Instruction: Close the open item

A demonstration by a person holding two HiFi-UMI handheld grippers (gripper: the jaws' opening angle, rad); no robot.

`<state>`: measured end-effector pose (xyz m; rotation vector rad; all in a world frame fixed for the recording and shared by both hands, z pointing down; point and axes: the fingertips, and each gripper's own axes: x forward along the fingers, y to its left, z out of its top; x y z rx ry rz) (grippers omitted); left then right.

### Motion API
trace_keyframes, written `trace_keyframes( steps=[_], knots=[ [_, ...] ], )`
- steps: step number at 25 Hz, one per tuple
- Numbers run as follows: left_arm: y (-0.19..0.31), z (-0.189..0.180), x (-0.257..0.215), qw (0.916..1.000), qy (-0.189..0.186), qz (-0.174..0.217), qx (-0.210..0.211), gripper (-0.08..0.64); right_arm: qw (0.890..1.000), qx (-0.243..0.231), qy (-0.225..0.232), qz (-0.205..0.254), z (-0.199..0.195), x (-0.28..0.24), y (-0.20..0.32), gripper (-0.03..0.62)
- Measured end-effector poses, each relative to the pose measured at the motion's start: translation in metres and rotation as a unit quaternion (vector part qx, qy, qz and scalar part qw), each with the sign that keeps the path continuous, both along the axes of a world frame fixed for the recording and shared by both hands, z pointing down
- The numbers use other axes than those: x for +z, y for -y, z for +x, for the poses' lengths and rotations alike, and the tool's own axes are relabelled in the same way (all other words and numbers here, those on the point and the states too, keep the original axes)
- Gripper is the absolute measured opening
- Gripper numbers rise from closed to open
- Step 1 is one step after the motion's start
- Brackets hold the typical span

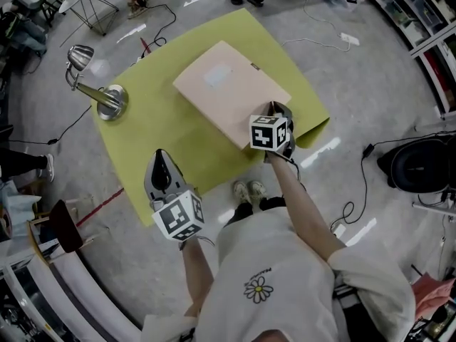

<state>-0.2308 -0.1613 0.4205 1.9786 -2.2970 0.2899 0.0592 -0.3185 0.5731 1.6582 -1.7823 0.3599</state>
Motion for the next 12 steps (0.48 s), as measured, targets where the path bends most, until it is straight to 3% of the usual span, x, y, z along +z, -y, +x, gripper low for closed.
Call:
trace_keyframes(
  steps=[4,8,12],
  knots=[
    [-0.002,-0.001,0.002,1.0,0.0,-0.001,-0.003,0.014,0.991,-0.119,-0.036,-0.054,-0.023,0.006,0.003,0.012],
    [-0.001,0.0,0.002,1.0,0.0,-0.001,-0.005,0.014,0.982,-0.159,-0.006,-0.102,-0.025,0.004,0.007,0.012],
    [0.0,0.005,0.001,1.0,0.001,-0.001,-0.002,0.014,0.974,-0.192,-0.03,-0.12,-0.028,0.004,0.007,0.012]
  ],
)
